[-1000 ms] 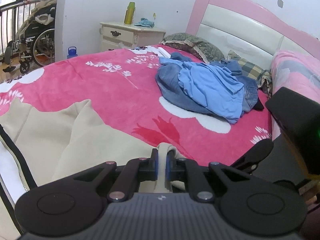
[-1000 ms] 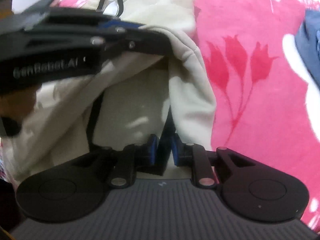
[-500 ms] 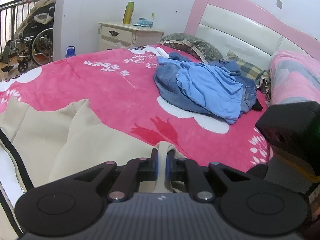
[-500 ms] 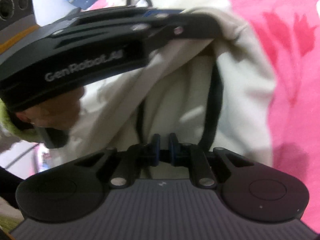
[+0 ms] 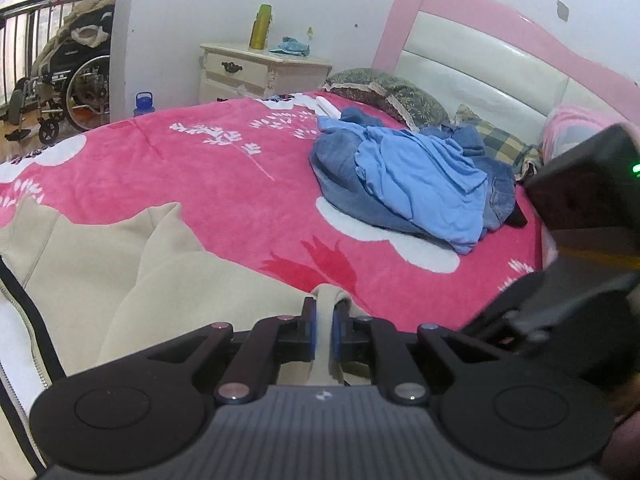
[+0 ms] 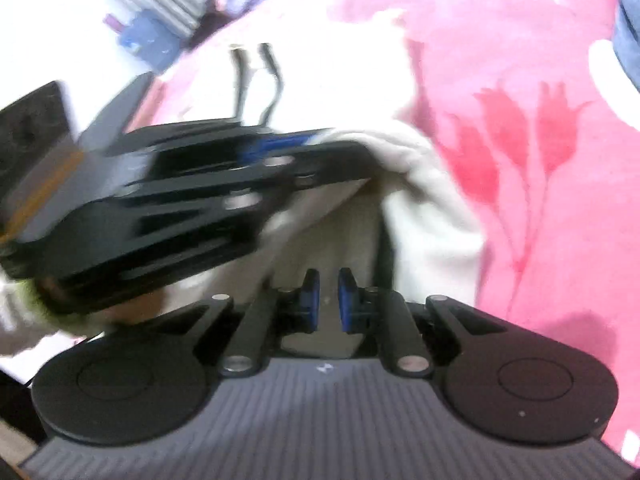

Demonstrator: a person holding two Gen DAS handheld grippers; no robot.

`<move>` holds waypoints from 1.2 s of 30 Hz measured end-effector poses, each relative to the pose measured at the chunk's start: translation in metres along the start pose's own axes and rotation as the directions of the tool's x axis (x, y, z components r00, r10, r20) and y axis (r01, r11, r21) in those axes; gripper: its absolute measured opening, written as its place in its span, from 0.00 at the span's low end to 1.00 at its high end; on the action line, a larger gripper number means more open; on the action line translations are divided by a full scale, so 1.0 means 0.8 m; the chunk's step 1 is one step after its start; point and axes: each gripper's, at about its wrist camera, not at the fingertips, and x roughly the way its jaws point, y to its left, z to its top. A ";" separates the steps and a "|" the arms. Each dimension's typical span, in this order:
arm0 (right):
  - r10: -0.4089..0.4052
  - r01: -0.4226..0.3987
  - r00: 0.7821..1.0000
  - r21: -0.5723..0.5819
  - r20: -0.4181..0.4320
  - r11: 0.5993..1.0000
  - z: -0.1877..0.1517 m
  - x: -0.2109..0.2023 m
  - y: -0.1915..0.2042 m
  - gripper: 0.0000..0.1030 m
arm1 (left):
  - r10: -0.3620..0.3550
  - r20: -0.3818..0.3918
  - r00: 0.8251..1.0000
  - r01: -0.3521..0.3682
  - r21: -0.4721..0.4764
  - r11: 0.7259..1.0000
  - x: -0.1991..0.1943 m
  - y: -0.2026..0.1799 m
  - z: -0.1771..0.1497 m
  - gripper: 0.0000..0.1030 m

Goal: Fold clothes

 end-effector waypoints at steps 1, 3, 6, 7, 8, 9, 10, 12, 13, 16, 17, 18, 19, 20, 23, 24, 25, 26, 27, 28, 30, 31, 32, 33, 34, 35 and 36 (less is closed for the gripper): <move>-0.014 0.013 1.000 -0.034 -0.024 0.999 0.000 0.015 0.005 0.10 | -0.003 -0.001 1.000 0.003 -0.008 1.000 0.000 0.001 0.001 0.08; -0.029 0.022 0.998 -0.116 -0.059 0.993 -0.006 0.044 0.023 0.10 | -0.008 -0.002 1.000 0.008 -0.024 1.000 0.000 0.003 0.003 0.08; -0.017 -0.002 0.996 -0.235 -0.082 0.972 -0.016 0.057 0.057 0.10 | -0.007 -0.006 1.000 0.007 -0.028 1.000 0.001 0.003 0.003 0.08; -0.012 -0.013 0.996 -0.271 -0.091 0.963 -0.017 0.057 0.069 0.10 | -0.006 -0.007 1.000 0.006 -0.027 1.000 0.002 0.002 0.003 0.08; -0.006 -0.025 0.995 -0.306 -0.099 0.952 -0.019 0.056 0.080 0.09 | -0.005 -0.009 1.000 0.005 -0.026 1.000 0.001 0.001 0.002 0.08; -0.018 -0.010 0.996 -0.299 -0.091 0.954 -0.019 0.048 0.079 0.09 | -0.004 -0.009 1.000 0.004 -0.022 1.000 0.000 0.001 0.004 0.08; -0.032 0.008 0.996 -0.286 -0.080 0.958 -0.017 0.039 0.076 0.09 | -0.004 -0.008 1.000 0.004 -0.020 1.000 0.000 0.000 0.005 0.08; -0.077 0.067 0.996 -0.239 -0.033 0.969 -0.014 0.016 0.062 0.09 | -0.006 -0.005 1.000 0.006 -0.025 1.000 -0.001 0.002 0.005 0.08; -0.100 0.096 0.995 -0.213 -0.010 0.972 -0.012 0.004 0.055 0.09 | -0.009 -0.005 1.000 0.008 -0.026 1.000 -0.001 0.003 0.005 0.08; -0.177 0.177 0.984 -0.124 0.011 0.976 -0.011 -0.009 0.031 0.09 | -0.015 -0.005 1.000 0.015 -0.032 0.999 0.000 0.005 0.004 0.08; -0.202 0.196 0.978 -0.125 -0.040 0.973 -0.020 0.002 0.027 0.09 | -0.018 -0.005 1.000 0.018 -0.034 0.999 0.000 0.005 0.004 0.08; -0.227 0.213 0.969 -0.132 -0.097 0.968 -0.029 0.015 0.024 0.09 | -0.020 -0.004 1.000 0.020 -0.036 0.999 0.000 0.006 0.004 0.08; -0.245 0.224 0.960 -0.153 -0.134 0.962 -0.037 0.023 0.026 0.09 | -0.022 -0.005 1.000 0.022 -0.038 0.999 0.001 0.006 0.004 0.08; -0.253 0.229 0.958 -0.173 -0.131 0.958 -0.039 0.022 0.033 0.09 | -0.023 -0.005 1.000 0.023 -0.040 0.999 0.002 0.006 0.004 0.08; -0.213 0.203 0.976 -0.150 -0.053 0.968 -0.029 0.001 0.042 0.09 | -0.032 -0.007 0.999 0.032 -0.052 0.998 0.004 0.009 0.002 0.08; -0.239 0.233 0.971 -0.139 -0.028 0.963 -0.024 0.000 0.040 0.09 | -0.036 -0.007 0.999 0.035 -0.056 0.998 0.006 0.009 0.001 0.08; -0.271 0.268 0.963 -0.129 -0.006 0.955 -0.018 -0.001 0.038 0.06 | -0.039 -0.012 0.999 0.038 -0.060 0.997 0.009 0.009 -0.001 0.08; -0.351 0.348 0.936 -0.133 -0.004 0.928 -0.014 0.003 0.032 0.04 | -0.045 -0.026 0.999 0.043 -0.057 0.997 0.014 0.007 -0.003 0.09; -0.400 0.398 0.917 -0.092 0.000 0.913 -0.012 0.003 0.023 0.05 | -0.051 -0.041 0.998 0.048 -0.055 0.997 0.020 0.004 -0.006 0.08; -0.441 0.441 0.897 -0.045 0.002 0.896 -0.010 0.002 0.014 0.08 | -0.055 -0.053 0.997 0.053 -0.050 0.997 0.025 0.002 -0.009 0.09; -0.493 0.492 0.870 0.063 0.006 0.869 -0.027 -0.009 -0.004 0.09 | -0.049 -0.054 0.997 0.049 -0.005 0.999 0.026 -0.008 -0.014 0.21; -0.494 0.489 0.870 0.121 0.012 0.864 -0.036 -0.023 -0.019 0.09 | -0.046 -0.055 0.997 0.047 0.017 0.999 0.026 -0.012 -0.017 0.29; -0.494 0.483 0.869 0.179 0.018 0.857 -0.043 -0.038 -0.037 0.09 | -0.043 -0.055 0.998 0.046 0.039 0.998 0.027 -0.017 -0.019 0.35; -0.496 0.480 0.868 0.204 0.029 0.853 -0.043 -0.043 -0.041 0.09 | -0.040 -0.056 0.998 0.044 0.062 0.997 0.027 -0.022 -0.022 0.42; -0.498 0.477 0.866 0.223 0.041 0.850 -0.042 -0.046 -0.044 0.09 | -0.037 -0.056 0.998 0.042 0.084 0.996 0.028 -0.026 -0.025 0.44; -0.483 0.460 0.874 0.231 0.054 0.857 -0.038 -0.046 -0.052 0.09 | -0.034 -0.056 0.998 0.040 0.106 0.994 0.028 -0.031 -0.028 0.46; -0.466 0.440 0.882 0.237 0.068 0.866 -0.033 -0.044 -0.061 0.09 | -0.031 -0.056 0.998 0.038 0.128 0.991 0.029 -0.036 -0.030 0.46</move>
